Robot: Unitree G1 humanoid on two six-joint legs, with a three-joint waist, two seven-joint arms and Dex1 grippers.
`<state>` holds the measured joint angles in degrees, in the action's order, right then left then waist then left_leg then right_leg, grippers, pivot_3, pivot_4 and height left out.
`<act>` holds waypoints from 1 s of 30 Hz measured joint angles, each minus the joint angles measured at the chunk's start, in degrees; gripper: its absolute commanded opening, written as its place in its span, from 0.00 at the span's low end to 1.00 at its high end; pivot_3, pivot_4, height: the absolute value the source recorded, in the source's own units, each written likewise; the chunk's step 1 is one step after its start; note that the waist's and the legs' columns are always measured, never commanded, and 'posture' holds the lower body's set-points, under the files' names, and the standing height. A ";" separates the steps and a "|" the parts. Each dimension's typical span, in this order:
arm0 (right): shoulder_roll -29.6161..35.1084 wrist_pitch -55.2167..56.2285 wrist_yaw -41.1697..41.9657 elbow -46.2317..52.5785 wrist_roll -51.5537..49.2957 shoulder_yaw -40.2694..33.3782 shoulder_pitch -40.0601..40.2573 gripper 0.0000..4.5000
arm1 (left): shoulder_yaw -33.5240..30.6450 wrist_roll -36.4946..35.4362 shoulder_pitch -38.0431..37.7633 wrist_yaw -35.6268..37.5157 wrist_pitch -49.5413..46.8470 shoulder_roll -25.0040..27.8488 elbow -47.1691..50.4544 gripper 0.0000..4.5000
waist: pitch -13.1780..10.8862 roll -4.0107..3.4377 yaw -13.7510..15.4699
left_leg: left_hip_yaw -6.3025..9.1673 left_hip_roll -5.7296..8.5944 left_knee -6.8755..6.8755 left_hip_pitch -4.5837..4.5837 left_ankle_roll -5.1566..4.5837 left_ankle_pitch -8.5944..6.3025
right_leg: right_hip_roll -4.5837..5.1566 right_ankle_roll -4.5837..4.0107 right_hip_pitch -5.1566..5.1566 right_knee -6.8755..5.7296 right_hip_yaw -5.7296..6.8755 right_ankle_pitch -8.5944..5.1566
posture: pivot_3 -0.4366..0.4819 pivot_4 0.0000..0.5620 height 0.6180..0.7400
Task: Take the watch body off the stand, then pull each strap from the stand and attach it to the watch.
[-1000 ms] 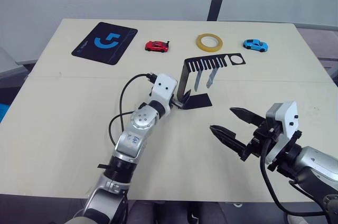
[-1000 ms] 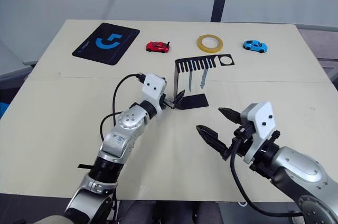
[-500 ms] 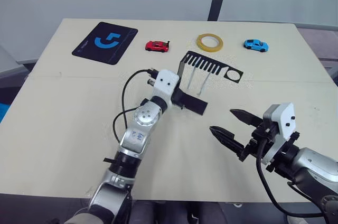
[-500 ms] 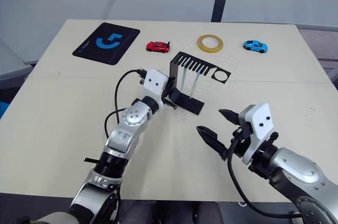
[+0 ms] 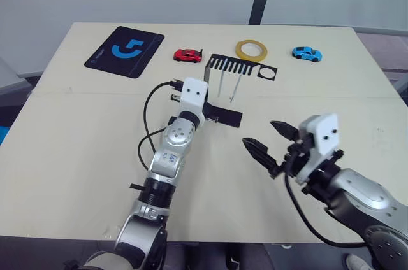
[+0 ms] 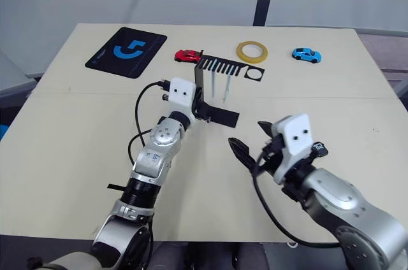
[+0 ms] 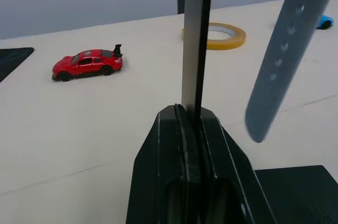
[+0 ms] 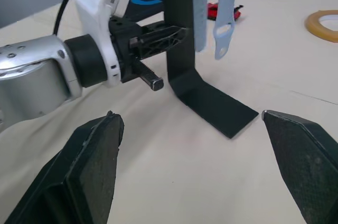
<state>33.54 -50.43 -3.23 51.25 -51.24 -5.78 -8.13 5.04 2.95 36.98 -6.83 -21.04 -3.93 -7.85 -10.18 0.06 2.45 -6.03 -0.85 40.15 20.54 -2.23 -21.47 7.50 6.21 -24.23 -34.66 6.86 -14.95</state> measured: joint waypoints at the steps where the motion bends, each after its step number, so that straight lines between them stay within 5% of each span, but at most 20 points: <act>1: -1.57 -0.95 -2.22 -0.06 0.53 0.89 -2.02 1.00 | -0.21 0.01 0.16 -0.69 -0.03 -0.29 -0.22 0.01 | 0.01 0.00 -0.09 | 0.00 -0.01 0.00 0.01 0.00 0.00 | 0.00 0.00 0.00 0.01 0.00 0.00 | 0.48 0.27 0.93; 10: -16.59 -7.64 -17.42 -10.11 12.71 9.65 -17.59 1.00 | -0.26 1.25 0.89 -4.58 1.34 -1.95 -2.08 0.01 | 0.03 0.02 -0.95 | 0.06 0.01 0.00 0.05 -0.02 0.02 | 0.04 0.00 -0.01 -0.07 0.10 0.00 | 0.48 0.27 0.93; 30: -30.08 -2.90 -16.72 -28.10 33.32 12.31 -27.30 1.00 | 0.05 1.96 0.82 -5.86 1.60 -2.70 -2.08 0.01 | 0.04 0.02 -1.27 | 0.11 0.01 0.00 0.21 -0.04 0.03 | 0.05 0.00 -0.13 -0.07 0.20 0.00 | 0.48 0.27 0.93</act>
<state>3.46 -53.33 -19.95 23.15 -17.92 6.53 -35.43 5.09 4.91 37.80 -12.70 -19.44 -6.64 -9.93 -10.14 0.08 1.18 -5.93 -0.83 40.15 20.74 -2.27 -21.44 7.54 6.21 -24.36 -34.73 7.06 -14.95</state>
